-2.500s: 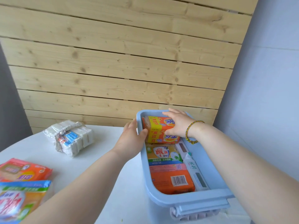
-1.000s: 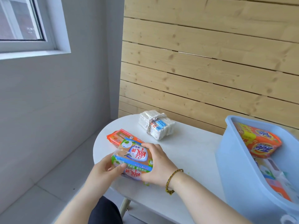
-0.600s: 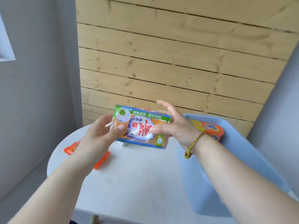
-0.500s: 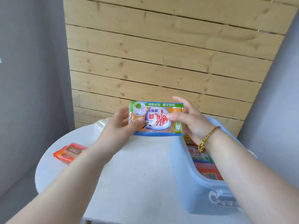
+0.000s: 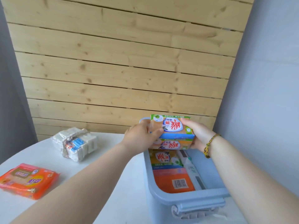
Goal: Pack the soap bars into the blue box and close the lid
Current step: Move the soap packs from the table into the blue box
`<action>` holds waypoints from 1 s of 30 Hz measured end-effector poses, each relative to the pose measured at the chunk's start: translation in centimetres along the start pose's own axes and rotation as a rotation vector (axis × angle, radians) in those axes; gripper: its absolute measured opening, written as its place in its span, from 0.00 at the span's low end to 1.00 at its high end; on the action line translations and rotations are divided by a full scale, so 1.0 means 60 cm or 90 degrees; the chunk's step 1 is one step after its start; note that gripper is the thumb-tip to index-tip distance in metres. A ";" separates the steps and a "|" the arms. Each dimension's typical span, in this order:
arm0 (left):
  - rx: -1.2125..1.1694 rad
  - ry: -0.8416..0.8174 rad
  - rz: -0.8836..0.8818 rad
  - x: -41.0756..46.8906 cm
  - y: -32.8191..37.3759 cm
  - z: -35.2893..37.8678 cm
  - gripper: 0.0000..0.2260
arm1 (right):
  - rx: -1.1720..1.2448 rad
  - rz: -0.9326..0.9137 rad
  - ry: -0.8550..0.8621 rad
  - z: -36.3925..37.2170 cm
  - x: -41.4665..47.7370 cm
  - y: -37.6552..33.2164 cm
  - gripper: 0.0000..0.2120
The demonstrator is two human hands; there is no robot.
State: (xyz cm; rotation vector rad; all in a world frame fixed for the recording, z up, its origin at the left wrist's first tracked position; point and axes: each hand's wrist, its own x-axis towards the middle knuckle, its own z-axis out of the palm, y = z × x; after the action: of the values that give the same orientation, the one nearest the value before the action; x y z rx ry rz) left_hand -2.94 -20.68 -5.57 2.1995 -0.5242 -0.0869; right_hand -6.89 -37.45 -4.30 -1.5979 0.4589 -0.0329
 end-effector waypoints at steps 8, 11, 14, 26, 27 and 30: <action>0.131 -0.081 0.164 -0.002 -0.004 -0.005 0.47 | -0.059 0.081 -0.017 -0.029 0.004 0.013 0.14; 0.231 -0.128 0.171 0.007 0.001 0.008 0.45 | -0.113 0.127 -0.022 -0.025 0.009 0.025 0.13; 0.288 -0.154 0.165 0.014 0.000 0.025 0.41 | -0.133 0.144 -0.011 -0.011 0.016 0.034 0.13; 0.566 -0.248 0.166 0.067 0.009 0.042 0.40 | -0.196 0.068 0.098 0.023 0.034 0.040 0.11; 0.577 -0.253 0.163 0.068 0.008 0.044 0.41 | -0.190 0.063 0.103 0.025 0.035 0.040 0.12; 0.588 -0.257 0.145 0.069 0.009 0.048 0.42 | -0.179 0.042 0.102 0.026 0.037 0.039 0.14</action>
State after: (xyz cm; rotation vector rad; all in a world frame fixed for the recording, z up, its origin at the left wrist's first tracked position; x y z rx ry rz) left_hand -0.07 -24.75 -6.53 3.0071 -1.2241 -0.1991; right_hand -5.03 -36.67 -7.25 -1.8618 0.6636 -0.0473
